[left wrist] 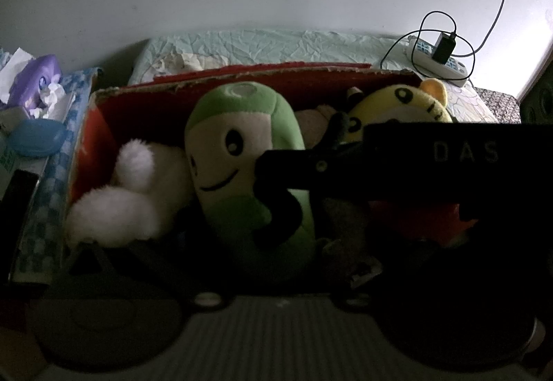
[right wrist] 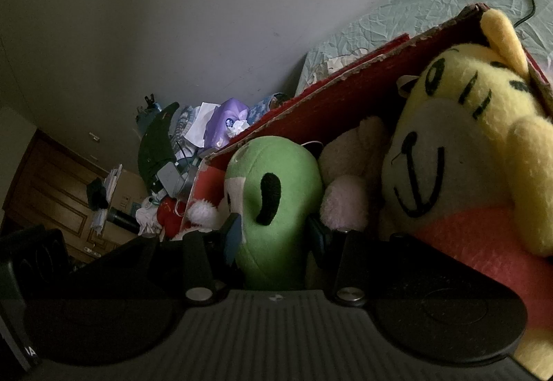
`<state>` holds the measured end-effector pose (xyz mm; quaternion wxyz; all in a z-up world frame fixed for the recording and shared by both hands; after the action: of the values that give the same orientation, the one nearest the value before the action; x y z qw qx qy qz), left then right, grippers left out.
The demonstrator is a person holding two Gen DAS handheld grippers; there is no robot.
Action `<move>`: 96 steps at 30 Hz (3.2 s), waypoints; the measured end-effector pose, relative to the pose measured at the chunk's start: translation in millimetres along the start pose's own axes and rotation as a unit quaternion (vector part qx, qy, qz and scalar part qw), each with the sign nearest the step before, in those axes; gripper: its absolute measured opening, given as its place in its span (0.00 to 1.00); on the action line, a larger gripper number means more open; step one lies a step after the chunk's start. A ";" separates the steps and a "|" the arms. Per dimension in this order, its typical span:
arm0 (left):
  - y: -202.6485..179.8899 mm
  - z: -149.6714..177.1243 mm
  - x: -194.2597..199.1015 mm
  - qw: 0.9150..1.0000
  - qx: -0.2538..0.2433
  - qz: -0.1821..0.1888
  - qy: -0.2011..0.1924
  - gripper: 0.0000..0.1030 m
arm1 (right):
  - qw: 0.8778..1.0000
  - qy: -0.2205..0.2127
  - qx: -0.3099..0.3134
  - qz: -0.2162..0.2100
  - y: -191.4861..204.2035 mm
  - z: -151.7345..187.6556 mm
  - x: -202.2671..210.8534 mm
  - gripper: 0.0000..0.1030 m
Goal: Organize objects
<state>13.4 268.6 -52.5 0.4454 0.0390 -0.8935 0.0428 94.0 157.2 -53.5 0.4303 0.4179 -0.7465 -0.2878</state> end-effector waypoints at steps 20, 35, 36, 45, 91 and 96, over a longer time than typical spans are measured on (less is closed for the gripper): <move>-0.3 0.0 0.0 1.000 0.002 0.001 0.004 1.00 | 1.000 -0.002 -0.003 -0.005 2.8 0.8 3.3 0.42; 0.4 -0.8 -0.6 1.000 0.002 0.002 0.004 1.00 | 1.000 -0.003 -0.004 -0.006 3.9 1.6 4.6 0.43; 0.5 -0.9 -0.6 1.000 0.002 0.002 0.004 1.00 | 1.000 -0.003 -0.004 -0.006 3.8 1.6 4.6 0.43; 0.6 -0.8 -0.6 1.000 0.002 0.002 0.004 1.00 | 1.000 -0.004 -0.005 -0.007 4.1 0.7 5.4 0.43; -1.2 -0.8 0.5 1.000 -0.001 0.004 0.006 1.00 | 0.999 -0.013 -0.011 -0.033 -0.4 7.0 10.8 0.39; -1.1 -1.0 0.2 1.000 -0.001 0.004 0.007 1.00 | 0.999 -0.014 -0.006 -0.033 -0.8 8.5 10.4 0.39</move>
<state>14.2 267.6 -51.7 0.4511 0.0344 -0.8907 0.0442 83.9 148.3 -53.9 0.4125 0.4354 -0.7367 -0.3123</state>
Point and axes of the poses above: each gripper's, at about its wrist camera, not at the fingertips, and x roughly against the way its jaws point, y to its left, z to its underside, the point moved 4 cm from there along -x, roughly the way its jaws point, and after that the axes turned 6 degrees about -z, right-handed, at the moved point
